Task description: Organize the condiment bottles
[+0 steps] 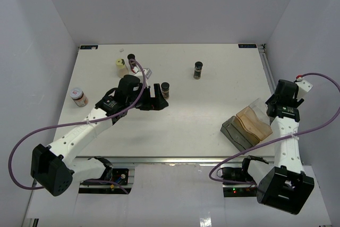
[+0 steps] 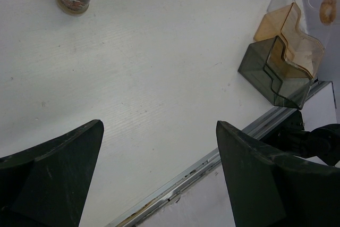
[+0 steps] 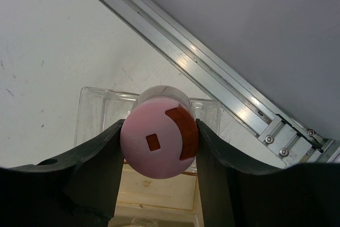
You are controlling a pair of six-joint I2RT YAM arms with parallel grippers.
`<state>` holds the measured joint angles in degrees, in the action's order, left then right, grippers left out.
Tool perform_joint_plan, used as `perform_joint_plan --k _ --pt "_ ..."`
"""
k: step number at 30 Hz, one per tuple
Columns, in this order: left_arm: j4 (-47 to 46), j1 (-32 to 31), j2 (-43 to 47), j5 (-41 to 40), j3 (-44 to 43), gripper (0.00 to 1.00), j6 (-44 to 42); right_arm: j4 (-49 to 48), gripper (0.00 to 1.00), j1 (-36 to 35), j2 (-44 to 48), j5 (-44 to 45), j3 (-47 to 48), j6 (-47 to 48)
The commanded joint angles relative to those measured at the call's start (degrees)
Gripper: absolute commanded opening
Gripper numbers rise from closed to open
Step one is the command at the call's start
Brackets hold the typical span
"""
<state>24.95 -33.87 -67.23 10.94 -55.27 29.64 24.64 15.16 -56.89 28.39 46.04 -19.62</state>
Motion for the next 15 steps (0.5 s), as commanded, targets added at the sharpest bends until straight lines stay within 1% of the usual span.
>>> perform_joint_plan --k 1,15 --pt "-0.1 -0.1 2.6 0.6 -0.6 0.98 0.7 -1.2 0.08 0.2 2.8 1.1 -1.3 -2.2" --pt "0.2 -0.1 3.1 0.2 -0.4 0.98 0.5 -1.1 0.08 0.2 3.2 4.0 -4.9 -4.6"
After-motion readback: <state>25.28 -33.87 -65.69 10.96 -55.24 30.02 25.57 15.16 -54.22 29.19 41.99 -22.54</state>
